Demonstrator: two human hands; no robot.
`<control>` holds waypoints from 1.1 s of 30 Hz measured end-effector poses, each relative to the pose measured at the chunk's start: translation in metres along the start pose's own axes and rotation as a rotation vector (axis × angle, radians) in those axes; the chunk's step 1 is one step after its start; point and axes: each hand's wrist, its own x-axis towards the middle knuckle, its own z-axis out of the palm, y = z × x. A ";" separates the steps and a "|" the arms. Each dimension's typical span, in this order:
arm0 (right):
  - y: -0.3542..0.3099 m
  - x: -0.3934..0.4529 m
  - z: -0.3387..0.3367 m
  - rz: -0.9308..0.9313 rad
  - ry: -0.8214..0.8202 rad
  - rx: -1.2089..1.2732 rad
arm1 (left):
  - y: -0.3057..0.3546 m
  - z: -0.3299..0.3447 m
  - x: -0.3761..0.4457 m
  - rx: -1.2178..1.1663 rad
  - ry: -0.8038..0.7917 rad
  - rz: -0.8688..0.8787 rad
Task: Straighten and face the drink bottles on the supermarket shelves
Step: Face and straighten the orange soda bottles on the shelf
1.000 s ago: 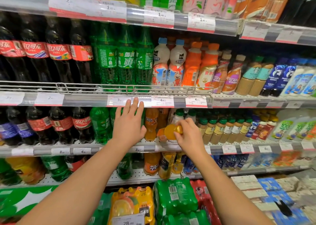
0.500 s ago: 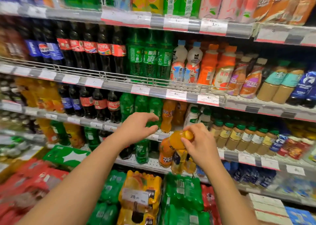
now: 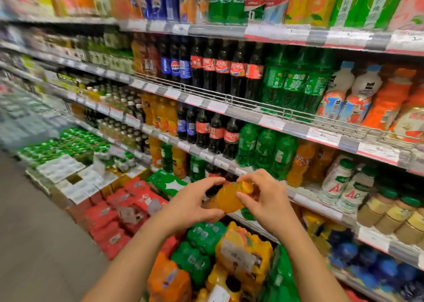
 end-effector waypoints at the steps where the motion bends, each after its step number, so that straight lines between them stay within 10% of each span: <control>1: -0.009 0.005 0.008 -0.017 -0.018 0.006 | -0.010 -0.004 -0.007 -0.016 0.011 -0.015; 22: -0.209 0.131 0.232 -0.078 -0.154 0.013 | -0.245 -0.164 -0.088 -0.075 0.211 -0.054; 33: -0.209 0.209 0.284 0.028 -0.175 0.059 | -0.330 -0.221 -0.091 -0.378 0.461 -0.266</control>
